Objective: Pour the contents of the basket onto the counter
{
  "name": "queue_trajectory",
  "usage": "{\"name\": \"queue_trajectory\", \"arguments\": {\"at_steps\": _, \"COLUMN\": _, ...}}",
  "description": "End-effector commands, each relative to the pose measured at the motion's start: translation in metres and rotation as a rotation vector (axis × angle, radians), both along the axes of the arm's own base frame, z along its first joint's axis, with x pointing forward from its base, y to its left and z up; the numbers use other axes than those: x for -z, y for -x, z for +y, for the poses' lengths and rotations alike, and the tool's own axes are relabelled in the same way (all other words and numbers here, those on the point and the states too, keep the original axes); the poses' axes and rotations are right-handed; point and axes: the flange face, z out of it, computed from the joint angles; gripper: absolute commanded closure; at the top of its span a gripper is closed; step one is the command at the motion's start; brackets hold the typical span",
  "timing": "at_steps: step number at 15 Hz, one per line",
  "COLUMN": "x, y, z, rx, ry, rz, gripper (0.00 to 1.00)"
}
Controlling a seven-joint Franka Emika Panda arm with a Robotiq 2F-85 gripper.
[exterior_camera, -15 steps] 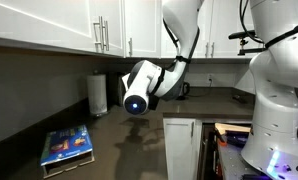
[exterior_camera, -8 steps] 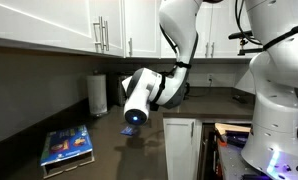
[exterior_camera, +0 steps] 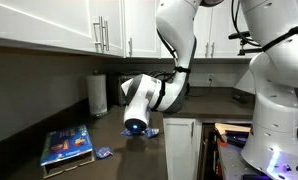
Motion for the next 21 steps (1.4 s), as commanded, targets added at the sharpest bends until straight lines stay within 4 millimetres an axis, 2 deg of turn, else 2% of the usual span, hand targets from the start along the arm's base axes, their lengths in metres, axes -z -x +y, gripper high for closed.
{"name": "queue_trajectory", "arguments": {"at_steps": 1, "x": 0.0, "y": -0.001, "z": 0.008, "rx": -0.012, "ry": 0.063, "rz": -0.006, "gripper": 0.95}}
{"name": "queue_trajectory", "arguments": {"at_steps": 5, "x": -0.004, "y": 0.003, "z": 0.016, "rx": -0.041, "ry": -0.019, "rz": 0.046, "gripper": 0.95}}
{"name": "queue_trajectory", "arguments": {"at_steps": 7, "x": -0.008, "y": 0.002, "z": 0.016, "rx": -0.059, "ry": -0.076, "rz": 0.053, "gripper": 0.95}}
{"name": "queue_trajectory", "arguments": {"at_steps": 9, "x": -0.012, "y": -0.001, "z": 0.007, "rx": -0.066, "ry": -0.131, "rz": 0.055, "gripper": 0.95}}
{"name": "queue_trajectory", "arguments": {"at_steps": 15, "x": -0.034, "y": -0.016, "z": -0.047, "rx": -0.048, "ry": -0.353, "rz": 0.055, "gripper": 0.97}}
{"name": "queue_trajectory", "arguments": {"at_steps": 21, "x": -0.057, "y": -0.026, "z": -0.1, "rx": -0.126, "ry": -0.702, "rz": 0.098, "gripper": 0.97}}
